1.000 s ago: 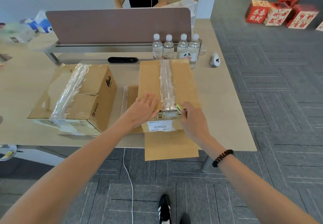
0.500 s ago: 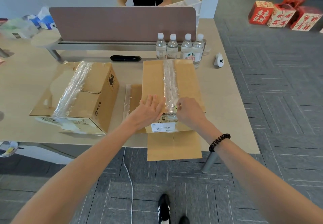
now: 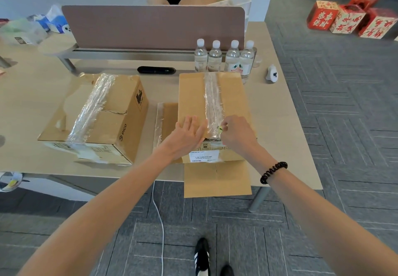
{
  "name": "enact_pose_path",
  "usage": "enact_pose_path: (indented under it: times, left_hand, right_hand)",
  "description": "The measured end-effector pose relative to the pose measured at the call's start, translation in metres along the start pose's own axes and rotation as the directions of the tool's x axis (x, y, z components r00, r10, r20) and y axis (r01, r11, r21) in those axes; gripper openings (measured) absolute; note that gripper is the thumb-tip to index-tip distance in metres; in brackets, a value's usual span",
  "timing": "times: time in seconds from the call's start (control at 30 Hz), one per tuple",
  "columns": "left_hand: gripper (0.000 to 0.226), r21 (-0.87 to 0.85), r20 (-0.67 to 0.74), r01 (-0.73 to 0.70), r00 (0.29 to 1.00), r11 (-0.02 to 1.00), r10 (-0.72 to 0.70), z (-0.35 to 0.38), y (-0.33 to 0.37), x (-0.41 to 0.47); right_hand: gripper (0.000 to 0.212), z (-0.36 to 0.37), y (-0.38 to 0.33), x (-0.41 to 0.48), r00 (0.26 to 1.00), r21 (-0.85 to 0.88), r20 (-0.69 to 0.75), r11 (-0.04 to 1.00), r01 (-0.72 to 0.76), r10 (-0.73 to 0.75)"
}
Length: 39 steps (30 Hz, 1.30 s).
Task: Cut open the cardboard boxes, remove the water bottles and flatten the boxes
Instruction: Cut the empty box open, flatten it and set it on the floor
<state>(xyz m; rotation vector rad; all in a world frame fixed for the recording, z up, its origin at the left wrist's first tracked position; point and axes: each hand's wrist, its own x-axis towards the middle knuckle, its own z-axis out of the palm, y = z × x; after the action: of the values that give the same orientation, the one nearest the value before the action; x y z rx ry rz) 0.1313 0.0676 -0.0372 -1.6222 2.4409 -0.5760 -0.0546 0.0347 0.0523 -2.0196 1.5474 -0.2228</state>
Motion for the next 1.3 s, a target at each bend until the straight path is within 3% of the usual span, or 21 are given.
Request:
enact_pose_path:
  times: [0.3,0.57,0.9,1.07,1.3]
  left_hand:
    - [0.061,-0.022,-0.002,0.013,1.000,1.000,-0.013,0.001,0.000,0.001]
    - [0.069,-0.001,0.002,-0.005,1.000,1.000,0.005,0.002,0.000,0.002]
    - [0.072,-0.016,0.026,0.010,1.000,1.000,-0.009,0.003,0.001,0.001]
    - [0.070,-0.069,0.017,0.044,0.999,0.997,-0.043,0.003,0.001,0.000]
    - [0.069,-0.207,0.145,0.173,0.979,0.963,-0.144,-0.003,0.008,-0.006]
  right_hand:
    - [0.026,0.005,0.000,0.007,1.000,0.013,-0.016,1.000,-0.017,0.017]
    - [0.031,-0.001,-0.001,0.012,0.987,0.008,0.152,0.999,-0.048,0.046]
    - [0.030,-0.003,0.014,0.004,0.983,0.101,0.185,0.995,-0.025,0.006]
    - [0.029,0.019,0.032,-0.020,0.946,0.041,0.323,0.998,-0.047,0.031]
    - [0.024,0.028,0.045,-0.034,0.990,0.159,0.140,0.987,0.007,-0.029]
